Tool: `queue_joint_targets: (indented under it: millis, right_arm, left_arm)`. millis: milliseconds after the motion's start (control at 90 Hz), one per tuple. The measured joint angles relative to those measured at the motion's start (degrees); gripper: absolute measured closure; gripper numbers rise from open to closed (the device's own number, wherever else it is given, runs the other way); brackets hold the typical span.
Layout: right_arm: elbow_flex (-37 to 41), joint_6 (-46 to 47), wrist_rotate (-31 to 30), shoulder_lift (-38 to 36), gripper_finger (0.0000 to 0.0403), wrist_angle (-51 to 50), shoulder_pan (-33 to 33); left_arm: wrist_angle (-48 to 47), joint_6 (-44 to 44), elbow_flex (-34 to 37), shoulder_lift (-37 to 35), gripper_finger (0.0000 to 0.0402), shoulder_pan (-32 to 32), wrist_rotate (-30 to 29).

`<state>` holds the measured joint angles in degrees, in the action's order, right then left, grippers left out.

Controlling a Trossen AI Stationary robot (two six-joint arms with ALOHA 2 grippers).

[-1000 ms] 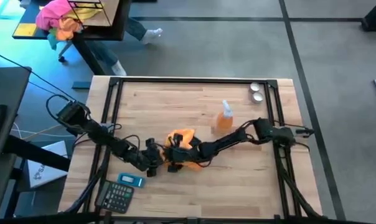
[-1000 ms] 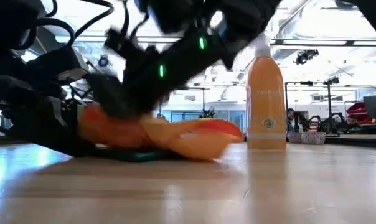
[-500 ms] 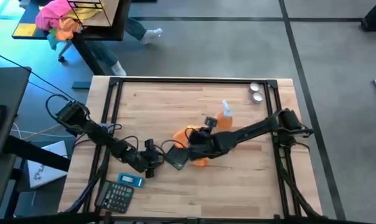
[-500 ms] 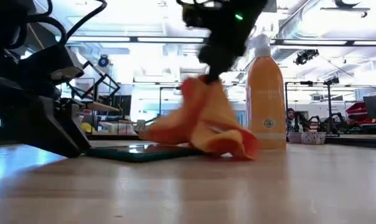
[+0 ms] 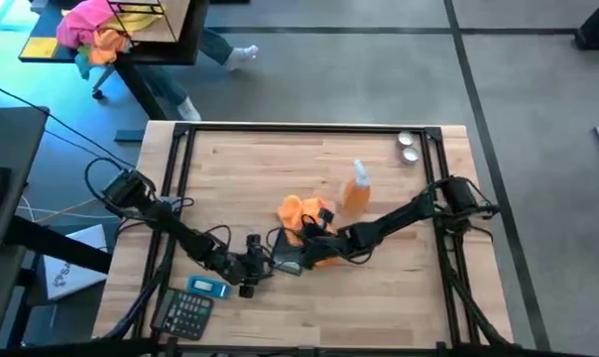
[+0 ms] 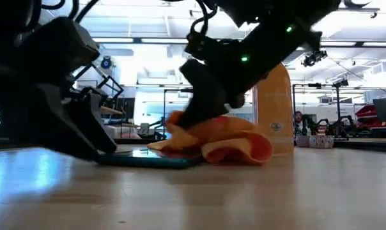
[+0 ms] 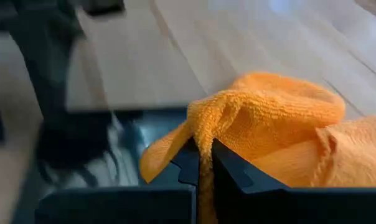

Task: Apply microfiber cloth
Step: Wipe tablet with a microfiber cloth

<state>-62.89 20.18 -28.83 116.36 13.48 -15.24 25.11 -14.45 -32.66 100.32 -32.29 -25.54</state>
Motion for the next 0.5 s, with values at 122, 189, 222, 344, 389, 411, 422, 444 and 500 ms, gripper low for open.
queue_joint_targets:
  millis: [122, 189, 222, 344, 389, 411, 422, 444, 500]
  right_arm:
    - [-0.6, -2.2, 6.2, 4.6, 0.0403, 6.0, 0.8]
    - [-1.7, -3.4, 7.5, 6.7, 0.0403, 8.2, 1.4]
    - [-2.1, -4.0, 7.3, 7.3, 0.0403, 8.7, 1.8]
    - [-2.7, -7.1, 0.8, 8.4, 0.0403, 8.8, 4.1]
    - [-2.7, -8.3, -1.9, 8.4, 0.0403, 8.2, 5.5]
    - [-2.7, -8.7, -2.9, 8.4, 0.0403, 7.8, 6.2]
    - [-2.7, -8.9, -3.2, 8.4, 0.0403, 7.7, 6.6]
    - [-2.7, -9.5, -3.8, 8.4, 0.0403, 7.3, 7.4]
    - [-2.8, -10.4, -4.3, 8.4, 0.0403, 5.8, 9.3]
  left_arm:
    - [0.2, -1.3, -0.5, 1.5, 0.0234, 1.3, 1.1]
    - [0.1, -1.6, -0.6, 1.8, 0.0234, 1.6, 2.5]
    - [0.0, -1.7, -0.6, 1.8, 0.0234, 1.7, 3.0]
    - [-0.5, -2.0, -0.6, 1.8, 0.0234, 1.5, 3.6]
    - [-0.6, -2.5, -0.6, 1.9, 0.0234, 1.5, 3.8]
    - [-1.0, -2.8, -0.6, 1.8, 0.0234, 1.5, 3.9]
    - [-1.1, -3.0, -0.6, 1.8, 0.0234, 1.5, 4.0]
    - [-1.4, -3.3, -0.5, 1.9, 0.0234, 1.5, 4.2]
    - [-1.6, -4.1, -0.5, 1.9, 0.0234, 1.5, 4.3]
